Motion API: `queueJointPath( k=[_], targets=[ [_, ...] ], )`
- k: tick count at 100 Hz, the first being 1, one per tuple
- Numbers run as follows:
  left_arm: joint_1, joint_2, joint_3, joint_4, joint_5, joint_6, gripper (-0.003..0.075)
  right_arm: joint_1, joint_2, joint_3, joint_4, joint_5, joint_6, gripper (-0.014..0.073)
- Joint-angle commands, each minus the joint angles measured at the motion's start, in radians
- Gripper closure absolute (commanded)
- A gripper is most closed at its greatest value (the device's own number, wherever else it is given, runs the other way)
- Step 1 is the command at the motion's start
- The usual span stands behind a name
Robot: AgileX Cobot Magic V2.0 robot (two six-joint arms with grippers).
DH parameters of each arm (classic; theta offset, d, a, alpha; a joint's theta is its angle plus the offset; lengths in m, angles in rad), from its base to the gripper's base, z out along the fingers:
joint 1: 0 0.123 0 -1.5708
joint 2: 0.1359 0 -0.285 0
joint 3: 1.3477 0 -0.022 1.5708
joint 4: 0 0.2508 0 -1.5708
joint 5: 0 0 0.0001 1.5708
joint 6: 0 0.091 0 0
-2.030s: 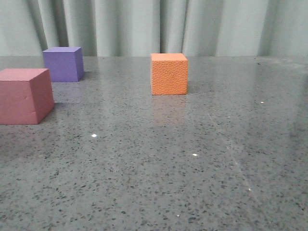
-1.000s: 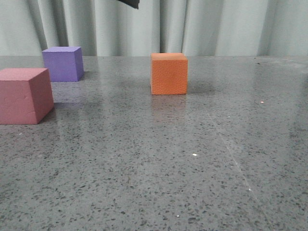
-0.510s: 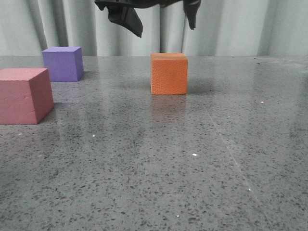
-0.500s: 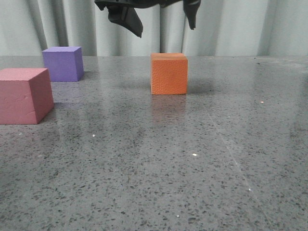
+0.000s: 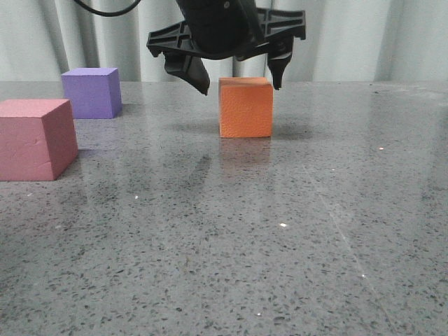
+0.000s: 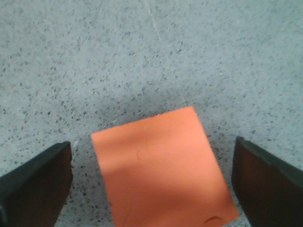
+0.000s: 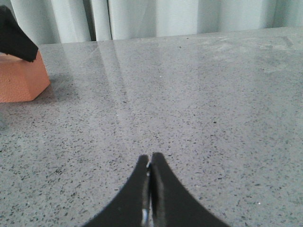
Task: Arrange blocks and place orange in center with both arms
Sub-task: 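Lower the left gripper over the orange cube at center, then close the left gripper on the orange cube and lift it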
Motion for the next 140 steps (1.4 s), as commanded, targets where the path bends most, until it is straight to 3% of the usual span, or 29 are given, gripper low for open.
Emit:
queueJointPath(
  k=[1,19,41,53,90,112,140],
  targets=[
    [-0.007,-0.044,-0.036,0.018,-0.045,-0.011,0.0118,-0.005,-0.024,-0.013,-0.001,-0.086,-0.009,0.0661],
    [-0.008,-0.03,-0.036,0.012,-0.045,-0.011,0.0226,-0.005,-0.024,-0.013,-0.001,-0.086,-0.009,0.0661],
    [-0.01,-0.024,-0.036,0.001,-0.047,-0.011,0.0533,-0.005,-0.024,-0.013,-0.001,-0.086,-0.009,0.0661],
    [-0.01,-0.031,-0.037,-0.001,-0.049,-0.009,0.0634,-0.005,-0.024,-0.013,-0.001,-0.086,-0.009,0.0661],
    [0.008,-0.167,-0.037,0.002,-0.045,0.079,0.0641,-0.005,-0.024,-0.013,-0.001,-0.086,-0.009,0.0661],
    [0.069,-0.259,-0.033,0.0,0.042,0.149,0.0641,-0.005,-0.024,-0.013,-0.001,-0.086,-0.009,0.0661],
    [0.182,-0.422,0.193,-0.013,-0.053,0.16,0.0641,-0.005,-0.024,-0.013,-0.001,-0.086,-0.009,0.0661]
  ],
)
